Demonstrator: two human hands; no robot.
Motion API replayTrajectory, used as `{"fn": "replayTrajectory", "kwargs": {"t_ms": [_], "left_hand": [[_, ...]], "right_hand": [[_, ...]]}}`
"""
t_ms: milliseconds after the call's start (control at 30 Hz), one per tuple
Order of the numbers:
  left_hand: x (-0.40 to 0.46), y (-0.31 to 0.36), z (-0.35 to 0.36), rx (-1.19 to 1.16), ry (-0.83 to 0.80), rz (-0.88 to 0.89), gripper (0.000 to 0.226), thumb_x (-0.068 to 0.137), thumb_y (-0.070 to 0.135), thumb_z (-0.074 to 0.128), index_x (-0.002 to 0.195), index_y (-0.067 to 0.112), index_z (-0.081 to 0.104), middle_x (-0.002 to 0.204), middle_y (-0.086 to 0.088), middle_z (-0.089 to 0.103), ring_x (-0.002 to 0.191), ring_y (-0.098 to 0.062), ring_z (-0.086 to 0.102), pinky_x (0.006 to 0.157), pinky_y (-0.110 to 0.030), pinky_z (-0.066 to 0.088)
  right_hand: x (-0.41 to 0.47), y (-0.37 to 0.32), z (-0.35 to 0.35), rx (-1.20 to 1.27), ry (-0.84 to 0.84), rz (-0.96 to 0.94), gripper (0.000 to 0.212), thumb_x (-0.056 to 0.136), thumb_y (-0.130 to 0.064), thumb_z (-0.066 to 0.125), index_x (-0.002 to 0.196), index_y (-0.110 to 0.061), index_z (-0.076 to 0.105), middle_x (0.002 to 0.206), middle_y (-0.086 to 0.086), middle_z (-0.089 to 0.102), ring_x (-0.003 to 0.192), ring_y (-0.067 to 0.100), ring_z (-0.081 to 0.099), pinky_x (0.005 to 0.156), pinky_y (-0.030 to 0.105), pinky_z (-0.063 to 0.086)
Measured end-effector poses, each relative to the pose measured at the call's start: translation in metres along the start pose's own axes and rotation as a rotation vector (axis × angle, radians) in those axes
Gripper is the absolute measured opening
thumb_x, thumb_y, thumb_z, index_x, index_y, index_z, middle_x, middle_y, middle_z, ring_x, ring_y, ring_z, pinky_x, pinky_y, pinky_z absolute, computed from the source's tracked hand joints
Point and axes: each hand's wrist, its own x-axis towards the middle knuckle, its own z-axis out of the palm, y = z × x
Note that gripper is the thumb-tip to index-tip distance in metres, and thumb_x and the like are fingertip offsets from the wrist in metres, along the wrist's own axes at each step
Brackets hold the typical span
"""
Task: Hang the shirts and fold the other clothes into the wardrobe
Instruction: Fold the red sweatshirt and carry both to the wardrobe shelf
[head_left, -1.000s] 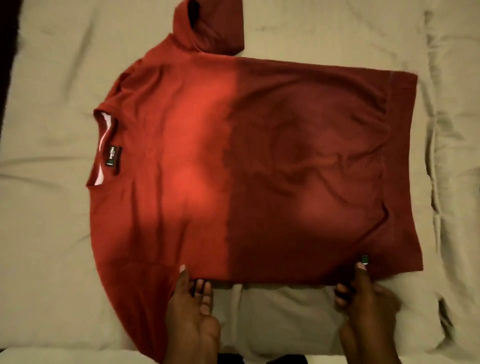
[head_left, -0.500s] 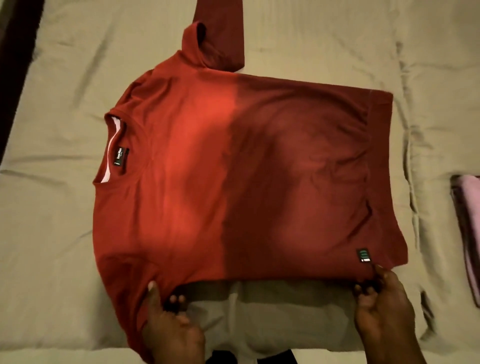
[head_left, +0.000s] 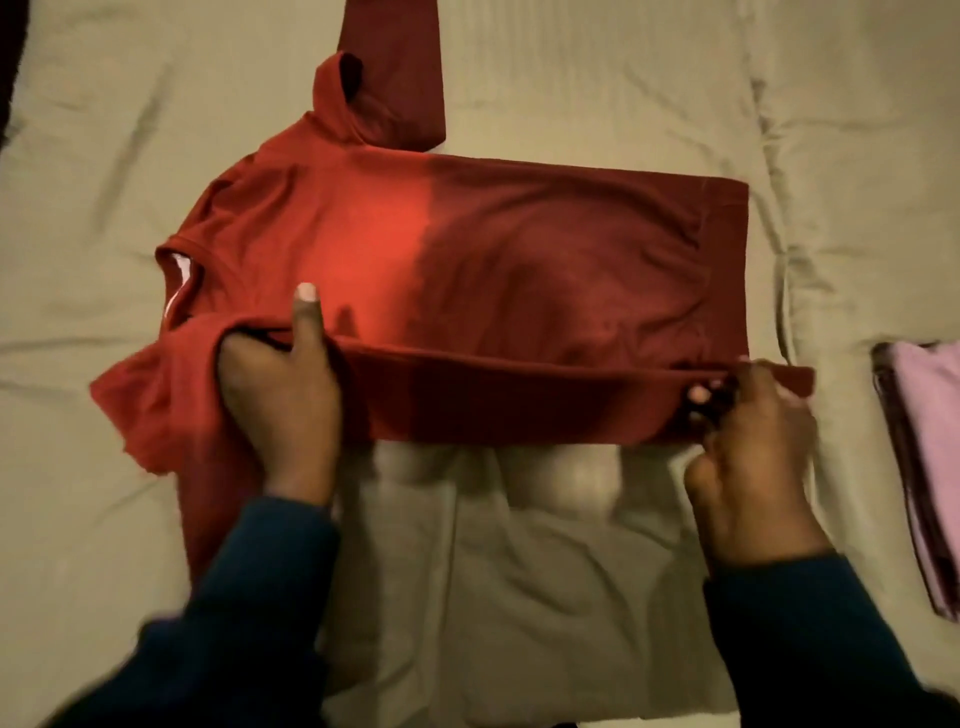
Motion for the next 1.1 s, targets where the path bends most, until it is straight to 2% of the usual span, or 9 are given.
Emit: {"fn": "replayTrajectory", "kwargs": {"t_ms": [167, 333, 467, 567, 700, 900, 933, 1033, 1100], "left_hand": [[0.024, -0.028, 0.05, 0.315, -0.505, -0.025, 0.072, 0.086, 0.061, 0.061, 0.108, -0.008, 0.062, 0.108, -0.034, 0.064, 0.102, -0.044, 0.064, 0.084, -0.048, 0.048], [-0.065, -0.016, 0.058, 0.425, -0.231, 0.076, 0.071, 0.096, 0.047, 0.046, 0.14, -0.008, 0.041, 0.142, -0.034, 0.042, 0.129, -0.048, 0.041, 0.107, -0.046, 0.026], [-0.123, -0.022, 0.084, 0.279, -0.423, 0.351, 0.069, 0.1, 0.046, 0.03, 0.153, 0.003, 0.031, 0.165, -0.017, 0.016, 0.152, -0.03, 0.017, 0.121, -0.039, 0.013], [-0.129, -0.025, 0.106, 0.348, -0.505, 0.464, 0.065, 0.104, 0.047, 0.023, 0.159, 0.013, 0.02, 0.168, -0.004, 0.006, 0.155, -0.018, 0.002, 0.123, -0.04, 0.008], [-0.127, -0.038, 0.109, 0.481, -0.491, 0.547, 0.061, 0.106, 0.043, 0.024, 0.16, 0.018, 0.011, 0.169, 0.002, 0.0, 0.154, -0.013, -0.006, 0.124, -0.038, 0.003], [-0.137, -0.03, 0.115, 0.558, -0.416, 0.537, 0.059, 0.107, 0.035, 0.026, 0.16, 0.014, 0.013, 0.168, -0.003, 0.005, 0.155, -0.018, 0.001, 0.125, -0.04, 0.004], [-0.143, -0.027, 0.117, 0.534, -0.442, 0.549, 0.058, 0.107, 0.033, 0.026, 0.16, 0.014, 0.014, 0.168, -0.003, 0.006, 0.155, -0.017, 0.001, 0.125, -0.039, 0.003], [-0.153, -0.029, 0.118, 0.529, -0.554, 0.702, 0.058, 0.105, 0.032, 0.027, 0.16, 0.015, 0.016, 0.168, -0.001, 0.007, 0.155, -0.016, 0.003, 0.125, -0.042, 0.007], [-0.147, -0.039, 0.113, 0.581, -0.583, 0.779, 0.058, 0.104, 0.031, 0.027, 0.16, 0.018, 0.017, 0.168, 0.001, 0.008, 0.155, -0.018, 0.003, 0.125, -0.044, 0.01]], "right_hand": [[0.055, 0.034, 0.03, -0.271, -0.027, -0.003, 0.029, 0.1, -0.022, 0.054, 0.114, 0.003, 0.055, 0.084, 0.009, 0.066, 0.052, 0.008, 0.063, 0.046, 0.02, 0.046], [0.046, 0.043, 0.008, -0.579, -0.058, -0.382, 0.016, 0.093, -0.011, 0.052, 0.107, -0.017, 0.055, 0.103, 0.01, 0.067, 0.087, 0.018, 0.067, 0.083, 0.027, 0.05], [0.052, 0.038, -0.026, -0.905, 0.192, -0.584, 0.028, 0.092, -0.014, 0.053, 0.119, -0.008, 0.062, 0.119, 0.021, 0.059, 0.113, 0.036, 0.051, 0.1, 0.033, 0.033], [0.078, 0.035, -0.05, -0.963, 0.185, -0.431, 0.04, 0.094, -0.034, 0.053, 0.12, -0.006, 0.063, 0.115, 0.022, 0.065, 0.108, 0.039, 0.058, 0.098, 0.04, 0.041], [0.094, 0.021, -0.059, -0.816, -0.048, -0.341, 0.02, 0.098, -0.03, 0.06, 0.106, -0.012, 0.063, 0.097, 0.004, 0.067, 0.092, 0.02, 0.062, 0.085, 0.031, 0.047], [0.09, 0.033, -0.042, -1.137, 0.243, -0.705, 0.032, 0.094, -0.029, 0.053, 0.114, -0.007, 0.063, 0.117, 0.023, 0.061, 0.109, 0.04, 0.053, 0.094, 0.039, 0.033], [0.07, 0.04, -0.029, -1.122, 0.17, -0.807, 0.036, 0.097, -0.028, 0.051, 0.123, -0.005, 0.061, 0.126, 0.023, 0.057, 0.116, 0.039, 0.049, 0.1, 0.038, 0.031], [0.014, 0.079, 0.002, -1.168, -0.455, -0.922, 0.05, 0.102, -0.03, 0.038, 0.149, -0.014, 0.042, 0.158, 0.006, 0.037, 0.148, 0.021, 0.026, 0.12, 0.031, 0.015], [0.013, 0.097, -0.001, -1.332, -0.647, -0.97, 0.054, 0.104, -0.035, 0.031, 0.157, -0.024, 0.027, 0.165, -0.006, 0.018, 0.153, 0.012, 0.009, 0.122, 0.039, 0.011]]}}
